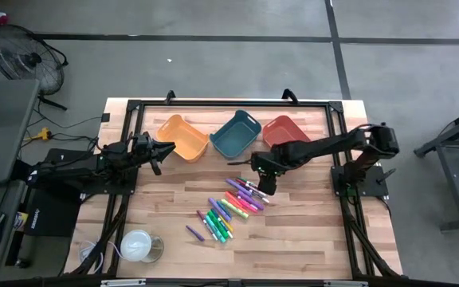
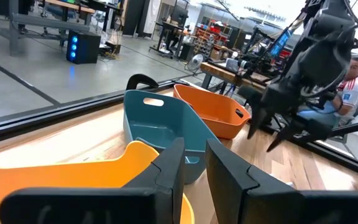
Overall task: Pick & Place Markers
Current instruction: Put the green marker pen into the orange bin
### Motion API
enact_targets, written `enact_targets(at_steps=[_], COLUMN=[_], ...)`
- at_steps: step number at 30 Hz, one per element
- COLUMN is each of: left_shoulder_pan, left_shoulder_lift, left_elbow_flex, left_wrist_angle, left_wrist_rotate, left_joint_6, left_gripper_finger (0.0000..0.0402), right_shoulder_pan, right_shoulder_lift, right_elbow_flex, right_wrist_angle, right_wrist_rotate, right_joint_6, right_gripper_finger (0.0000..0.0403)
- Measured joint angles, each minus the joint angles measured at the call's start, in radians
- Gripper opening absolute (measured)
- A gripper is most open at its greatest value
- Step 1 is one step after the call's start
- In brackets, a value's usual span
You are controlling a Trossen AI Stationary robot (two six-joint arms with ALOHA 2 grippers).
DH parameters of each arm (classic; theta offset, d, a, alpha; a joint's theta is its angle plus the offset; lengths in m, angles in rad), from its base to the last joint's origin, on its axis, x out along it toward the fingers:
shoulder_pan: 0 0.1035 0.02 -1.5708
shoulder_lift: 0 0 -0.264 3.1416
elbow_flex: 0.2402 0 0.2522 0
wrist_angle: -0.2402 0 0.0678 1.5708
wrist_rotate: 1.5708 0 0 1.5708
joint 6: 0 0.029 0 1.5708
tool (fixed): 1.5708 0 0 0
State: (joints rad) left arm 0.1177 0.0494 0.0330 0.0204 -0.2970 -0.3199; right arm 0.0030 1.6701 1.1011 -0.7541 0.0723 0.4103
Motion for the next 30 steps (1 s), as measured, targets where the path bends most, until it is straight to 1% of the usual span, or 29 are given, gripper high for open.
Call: enact_targets(at_steps=[4,6,11,20,24,30], left_shoulder_pan=[0.000,0.000,0.000,0.000,0.000,0.000], left_shoulder_lift=[0.000,0.000,0.000,0.000,0.000,0.000], left_elbow_flex=[0.000,0.000,0.000,0.000,0.000,0.000], left_wrist_angle=[0.000,0.000,0.000,0.000,0.000,0.000], left_wrist_rotate=[0.000,0.000,0.000,0.000,0.000,0.000], left_joint_6=[0.000,0.000,0.000,0.000,0.000,0.000], left_gripper_finger=[0.0062,0.0062,0.0062,0.0062,0.0062,0.0062], right_shoulder_pan=[-0.001,-0.001,0.000,0.006,0.011,0.013], right_shoulder_lift=[0.040,0.067,0.139,0.261,0.281,0.282], right_elbow_flex=[0.007,0.029,0.099,0.235,0.266,0.265], right_wrist_angle=[0.023,0.020,-0.002,-0.130,-0.132,-0.126], right_wrist_rotate=[-0.039,-0.051,-0.057,-0.071,-0.108,-0.155], right_joint_6=[0.135,0.160,0.152,0.082,0.091,0.147], right_gripper_finger=[0.0211,0.0211,0.0211,0.0211,0.0211,0.0211])
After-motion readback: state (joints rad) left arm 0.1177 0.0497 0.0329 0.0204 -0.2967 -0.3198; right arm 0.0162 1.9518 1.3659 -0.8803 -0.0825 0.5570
